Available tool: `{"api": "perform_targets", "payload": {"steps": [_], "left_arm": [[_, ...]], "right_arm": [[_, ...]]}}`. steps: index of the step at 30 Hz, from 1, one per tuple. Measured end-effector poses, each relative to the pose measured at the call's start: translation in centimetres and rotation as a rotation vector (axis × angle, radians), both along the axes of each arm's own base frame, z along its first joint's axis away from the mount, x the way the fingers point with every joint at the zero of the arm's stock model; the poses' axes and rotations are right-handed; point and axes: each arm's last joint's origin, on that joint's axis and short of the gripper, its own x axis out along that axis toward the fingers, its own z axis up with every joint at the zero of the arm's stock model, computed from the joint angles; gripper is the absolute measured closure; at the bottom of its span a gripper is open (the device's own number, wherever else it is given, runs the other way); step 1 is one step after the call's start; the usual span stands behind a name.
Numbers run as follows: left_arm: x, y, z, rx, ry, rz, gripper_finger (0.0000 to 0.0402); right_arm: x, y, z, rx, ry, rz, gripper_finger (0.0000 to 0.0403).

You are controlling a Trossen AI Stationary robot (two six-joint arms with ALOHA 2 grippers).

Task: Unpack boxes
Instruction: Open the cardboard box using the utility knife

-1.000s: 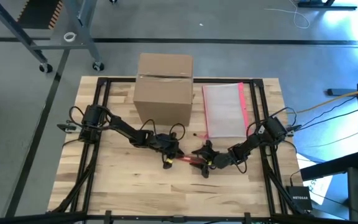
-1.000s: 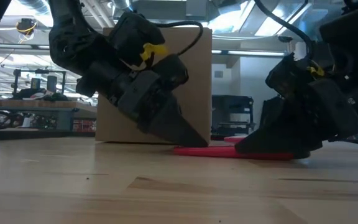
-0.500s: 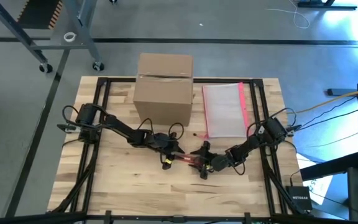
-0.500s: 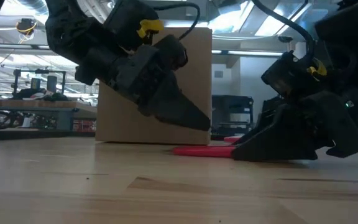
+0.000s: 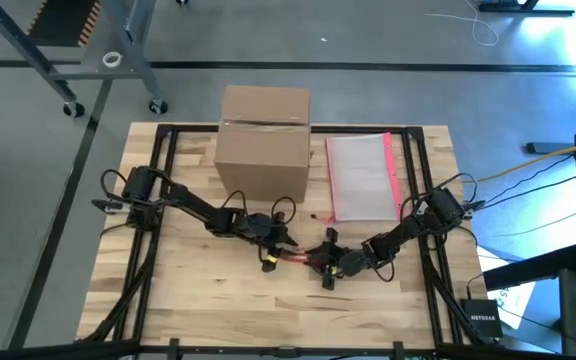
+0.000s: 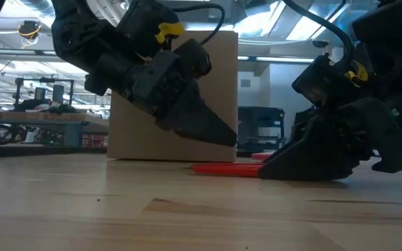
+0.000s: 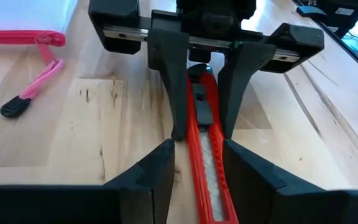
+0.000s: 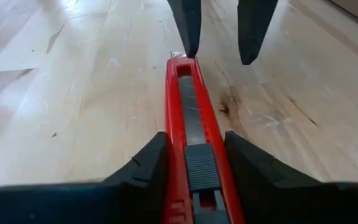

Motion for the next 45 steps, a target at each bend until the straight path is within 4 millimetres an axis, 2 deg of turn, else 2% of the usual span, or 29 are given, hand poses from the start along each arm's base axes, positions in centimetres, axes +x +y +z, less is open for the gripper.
{"api": "perform_targets", "payload": {"steps": [9,12,16,21,24,27,31,34,38,41,45], "left_arm": [[0.0,-0.1,0.2,0.001,-0.005,-0.005,0.0274],[-0.3,-0.8,1.7,0.029,-0.039,-0.040,0.0274],[-1.5,-1.3,5.5,0.061,-0.074,-0.033,0.0274],[-4.5,-0.5,11.7,0.077,-0.103,0.087,0.0274],[-6.6,1.1,16.3,0.082,-0.124,0.236,0.0274],[-8.0,3.4,20.3,0.134,-0.160,0.372,0.0274],[-8.6,6.9,23.8,0.228,-0.224,0.471,0.0274],[-8.8,9.9,24.4,0.288,-0.184,0.538,0.0274],[-8.8,13.1,22.3,0.279,-0.020,0.554,0.0274],[-8.9,13.5,21.5,0.236,0.059,0.510,0.0274],[-9.5,11.9,21.2,0.199,0.128,0.455,0.0274]], "right_arm": [[0.0,0.0,0.1,0.004,-0.027,-0.013,0.0272],[0.1,0.0,0.7,0.028,-0.051,-0.011,0.0272],[0.1,0.0,2.6,0.063,-0.076,-0.001,0.0272],[-0.2,-0.1,7.5,0.103,-0.160,-0.002,0.0272],[-0.9,-0.8,11.2,0.111,-0.235,-0.010,0.0272],[-2.0,-2.1,14.4,0.118,-0.290,-0.046,0.0272],[-3.5,-4.1,17.9,0.118,-0.372,-0.089,0.0272],[-4.4,-5.8,19.6,0.092,-0.421,-0.128,0.0272],[-5.2,-7.9,21.3,0.042,-0.476,-0.193,0.0272],[-5.6,-9.1,21.8,-0.009,-0.449,-0.199,0.0272],[-5.6,-9.9,23.2,-0.060,-0.307,-0.208,0.0272]]}}
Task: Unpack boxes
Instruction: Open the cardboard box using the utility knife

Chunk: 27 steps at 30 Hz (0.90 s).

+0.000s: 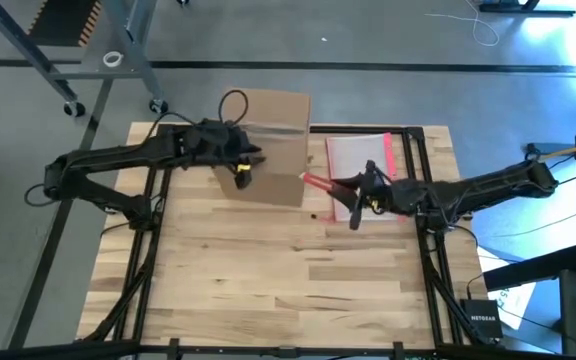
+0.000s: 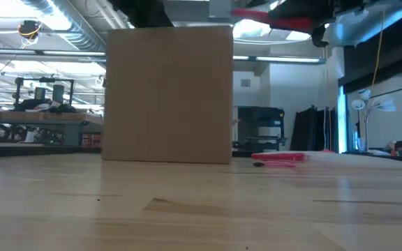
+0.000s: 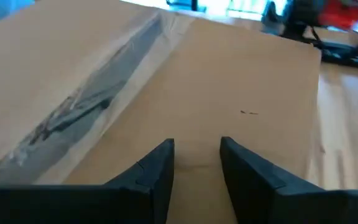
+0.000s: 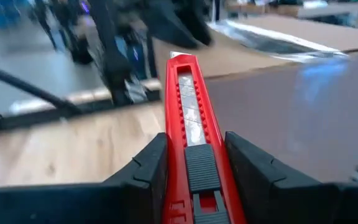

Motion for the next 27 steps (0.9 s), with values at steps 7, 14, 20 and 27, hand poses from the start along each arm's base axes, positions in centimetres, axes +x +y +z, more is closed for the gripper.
{"api": "perform_targets", "payload": {"steps": [7,14,20,27], "left_arm": [[-3.2,-3.4,1.6,-0.045,-0.001,-0.104,0.0274],[-5.8,-3.7,5.1,0.013,-0.234,-0.120,0.0274],[-5.2,-5.3,4.9,-0.037,-0.240,-0.192,0.0274],[-3.8,-8.1,3.2,-0.054,-0.124,-0.284,0.0274]], "right_arm": [[-0.8,-0.6,4.8,-0.041,0.176,-0.028,0.0272],[-2.0,-1.3,8.5,-0.055,0.247,-0.100,0.0272],[-0.7,-1.5,7.4,0.116,0.309,-0.059,0.0272],[1.1,-1.2,6.0,0.210,0.360,-0.044,0.0272]]}}
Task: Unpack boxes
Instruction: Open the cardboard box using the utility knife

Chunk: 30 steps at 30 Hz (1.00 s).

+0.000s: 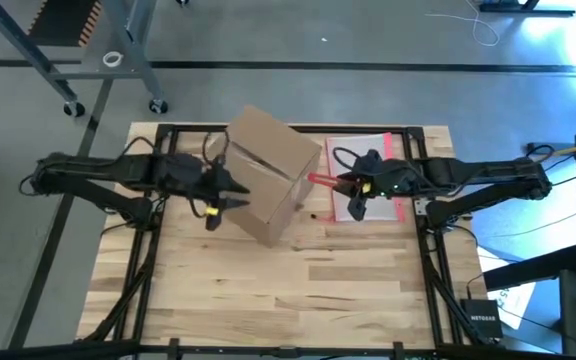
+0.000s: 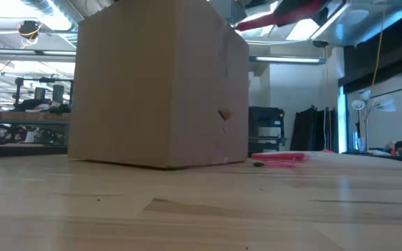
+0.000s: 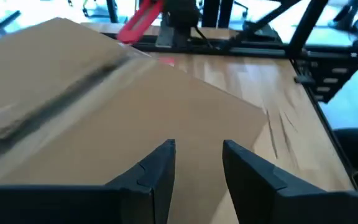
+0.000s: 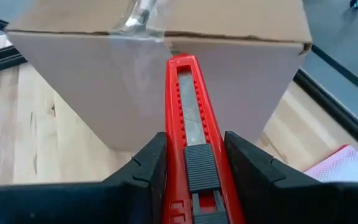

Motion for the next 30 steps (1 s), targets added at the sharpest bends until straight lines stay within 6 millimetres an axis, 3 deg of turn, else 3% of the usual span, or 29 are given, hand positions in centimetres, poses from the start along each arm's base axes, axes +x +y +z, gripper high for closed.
{"api": "perform_targets", "payload": {"steps": [14,25,30], "left_arm": [[2.4,-0.8,-1.7,0.116,0.065,0.019,0.0274],[2.5,-0.8,-1.8,0.122,0.066,0.017,0.0274],[2.6,-0.8,-1.8,0.129,0.057,0.014,0.0274]], "right_arm": [[0.0,0.1,1.6,0.108,-0.021,-0.034,0.0273],[-0.5,-0.2,2.6,0.086,0.012,-0.106,0.0274],[0.2,-0.8,2.7,0.106,0.048,-0.118,0.0275]]}}
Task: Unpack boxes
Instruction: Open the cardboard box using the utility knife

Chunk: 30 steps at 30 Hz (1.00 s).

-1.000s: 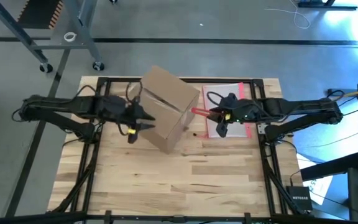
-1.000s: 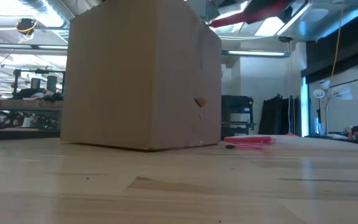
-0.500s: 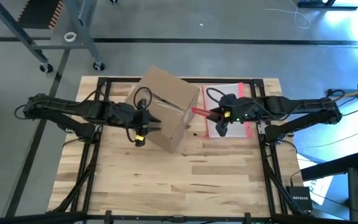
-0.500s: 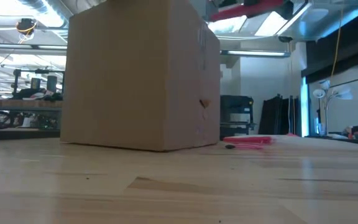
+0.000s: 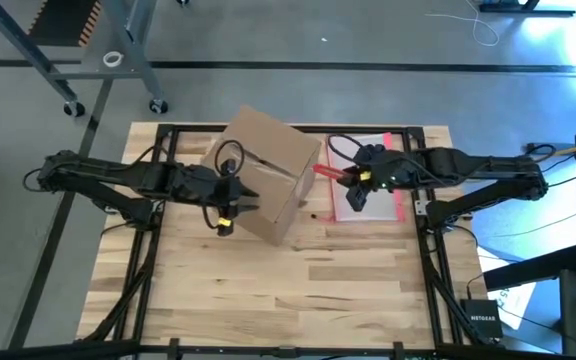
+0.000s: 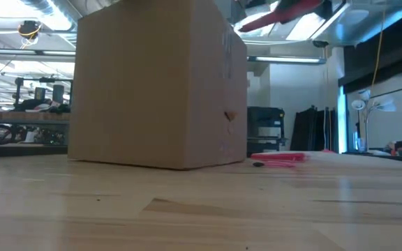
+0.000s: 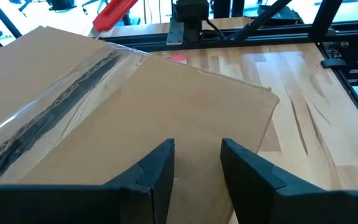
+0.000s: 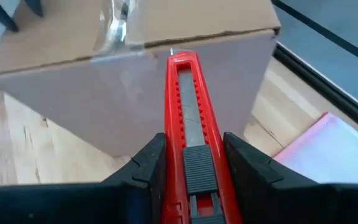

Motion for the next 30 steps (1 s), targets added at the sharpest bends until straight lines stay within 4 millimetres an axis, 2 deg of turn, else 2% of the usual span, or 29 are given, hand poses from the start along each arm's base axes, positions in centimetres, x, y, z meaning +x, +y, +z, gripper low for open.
{"api": "perform_targets", "payload": {"steps": [13,21,30], "left_arm": [[0.0,0.0,0.0,0.005,-0.004,-0.003,0.0274],[1.1,-0.2,-0.4,0.015,-0.017,-0.015,0.0274],[0.2,-0.5,1.7,-0.012,-0.070,-0.010,0.0274]], "right_arm": [[1.4,-0.5,0.7,0.005,0.056,0.028,0.0277],[3.3,-0.4,-0.7,0.007,0.115,0.077,0.0280],[3.0,-0.2,-0.5,0.033,0.107,0.121,0.0280]]}}
